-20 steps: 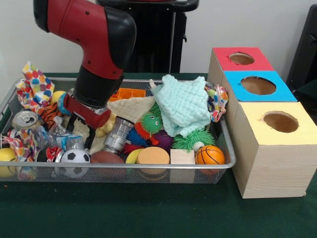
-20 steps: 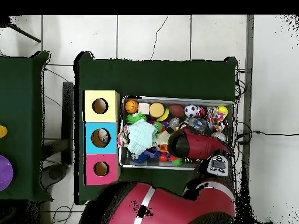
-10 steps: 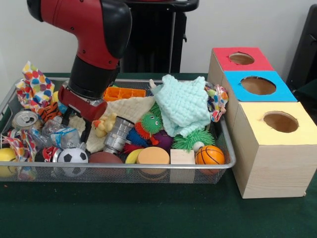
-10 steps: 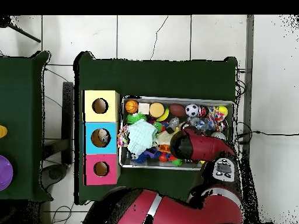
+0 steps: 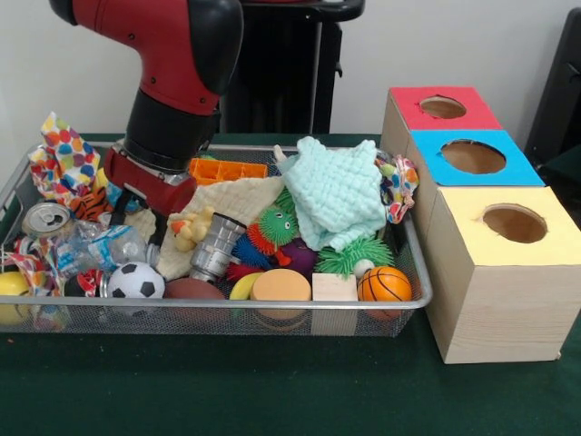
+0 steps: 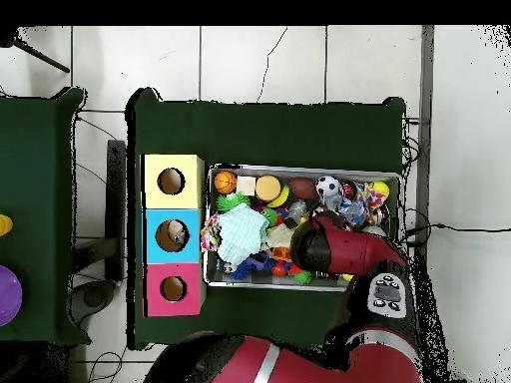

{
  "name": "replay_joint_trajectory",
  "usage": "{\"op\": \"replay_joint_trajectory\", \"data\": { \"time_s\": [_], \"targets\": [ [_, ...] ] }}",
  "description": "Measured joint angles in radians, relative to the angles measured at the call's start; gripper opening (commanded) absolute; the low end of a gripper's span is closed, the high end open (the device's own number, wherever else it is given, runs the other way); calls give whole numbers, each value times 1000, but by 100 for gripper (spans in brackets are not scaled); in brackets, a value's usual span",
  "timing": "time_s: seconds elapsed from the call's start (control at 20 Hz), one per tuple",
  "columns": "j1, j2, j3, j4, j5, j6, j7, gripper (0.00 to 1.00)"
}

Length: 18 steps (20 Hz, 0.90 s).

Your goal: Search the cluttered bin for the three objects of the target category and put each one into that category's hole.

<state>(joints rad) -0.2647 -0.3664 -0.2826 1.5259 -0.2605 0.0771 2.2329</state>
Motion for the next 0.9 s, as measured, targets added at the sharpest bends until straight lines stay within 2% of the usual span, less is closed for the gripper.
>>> {"op": "replay_joint_trajectory", "data": {
  "time_s": [0.35, 0.5, 0.75, 0.9],
  "targets": [
    [-107, -59, 120, 62, -6, -1, 0, 100],
    [-126, -68, 143, 71, -7, -1, 0, 100],
    [-100, -71, 132, 75, -6, 16, 0, 100],
    [-29, -65, 92, 64, -6, 82, 0, 100]
  ]
}}
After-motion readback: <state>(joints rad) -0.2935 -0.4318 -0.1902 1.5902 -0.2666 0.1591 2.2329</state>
